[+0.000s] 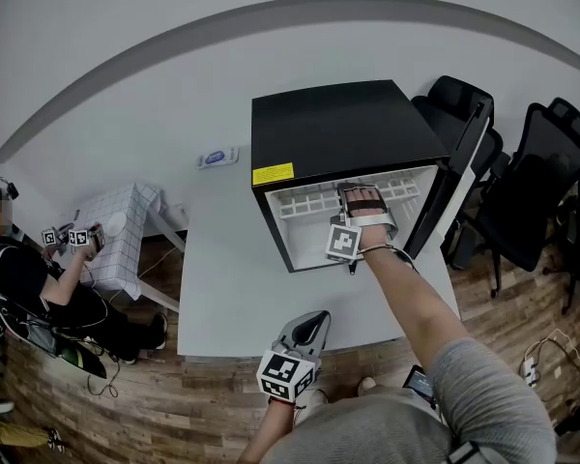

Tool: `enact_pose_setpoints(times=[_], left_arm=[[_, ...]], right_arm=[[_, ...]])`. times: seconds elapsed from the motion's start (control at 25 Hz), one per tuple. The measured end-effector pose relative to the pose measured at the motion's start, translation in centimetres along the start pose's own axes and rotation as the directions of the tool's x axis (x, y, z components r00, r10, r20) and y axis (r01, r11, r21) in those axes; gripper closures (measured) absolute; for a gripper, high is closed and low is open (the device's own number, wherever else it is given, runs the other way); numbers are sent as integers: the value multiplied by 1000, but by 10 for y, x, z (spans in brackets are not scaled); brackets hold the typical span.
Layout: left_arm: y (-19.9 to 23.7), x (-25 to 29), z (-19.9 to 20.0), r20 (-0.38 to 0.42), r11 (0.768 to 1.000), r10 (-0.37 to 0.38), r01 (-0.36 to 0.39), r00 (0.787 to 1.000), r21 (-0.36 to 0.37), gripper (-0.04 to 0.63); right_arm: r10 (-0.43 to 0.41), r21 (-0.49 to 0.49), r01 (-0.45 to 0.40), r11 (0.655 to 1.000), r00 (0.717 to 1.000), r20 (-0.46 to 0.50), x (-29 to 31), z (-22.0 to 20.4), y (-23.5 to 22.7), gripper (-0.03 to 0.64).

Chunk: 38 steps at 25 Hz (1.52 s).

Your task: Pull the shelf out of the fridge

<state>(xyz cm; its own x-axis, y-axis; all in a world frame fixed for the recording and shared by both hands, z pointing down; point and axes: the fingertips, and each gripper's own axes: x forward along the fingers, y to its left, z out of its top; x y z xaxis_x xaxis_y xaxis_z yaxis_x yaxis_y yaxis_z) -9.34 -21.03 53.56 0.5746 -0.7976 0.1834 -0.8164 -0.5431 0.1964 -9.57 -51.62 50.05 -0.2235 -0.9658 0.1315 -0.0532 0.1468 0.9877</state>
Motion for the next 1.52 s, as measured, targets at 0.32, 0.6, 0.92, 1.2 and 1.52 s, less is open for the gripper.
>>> enact_pose_setpoints(times=[0.32, 0.6, 0.92, 1.2, 1.52], left_arm=[[-8, -1, 2, 3, 1000, -14, 14, 1000, 5, 584], [-16, -2, 3, 10, 999, -31, 31, 999, 14, 584], [-23, -3, 4, 8, 998, -53, 53, 999, 26, 584], [-29, -5, -1, 5, 997, -71, 70, 997, 34, 584], [-37, -7, -4, 2, 995, -90, 90, 996, 43, 584]], right_arm=[[3, -47, -4, 999, 1000, -28, -9, -7, 5, 583], [-5, -80, 1, 997, 999, -46, -20, -10, 9, 583], [5, 48, -7, 999, 1000, 29, -41, 6, 3, 583], [-14, 48, 12, 999, 999, 31, -57, 7, 5, 583], [-16, 54, 14, 998, 999, 37, -72, 7, 10, 583]])
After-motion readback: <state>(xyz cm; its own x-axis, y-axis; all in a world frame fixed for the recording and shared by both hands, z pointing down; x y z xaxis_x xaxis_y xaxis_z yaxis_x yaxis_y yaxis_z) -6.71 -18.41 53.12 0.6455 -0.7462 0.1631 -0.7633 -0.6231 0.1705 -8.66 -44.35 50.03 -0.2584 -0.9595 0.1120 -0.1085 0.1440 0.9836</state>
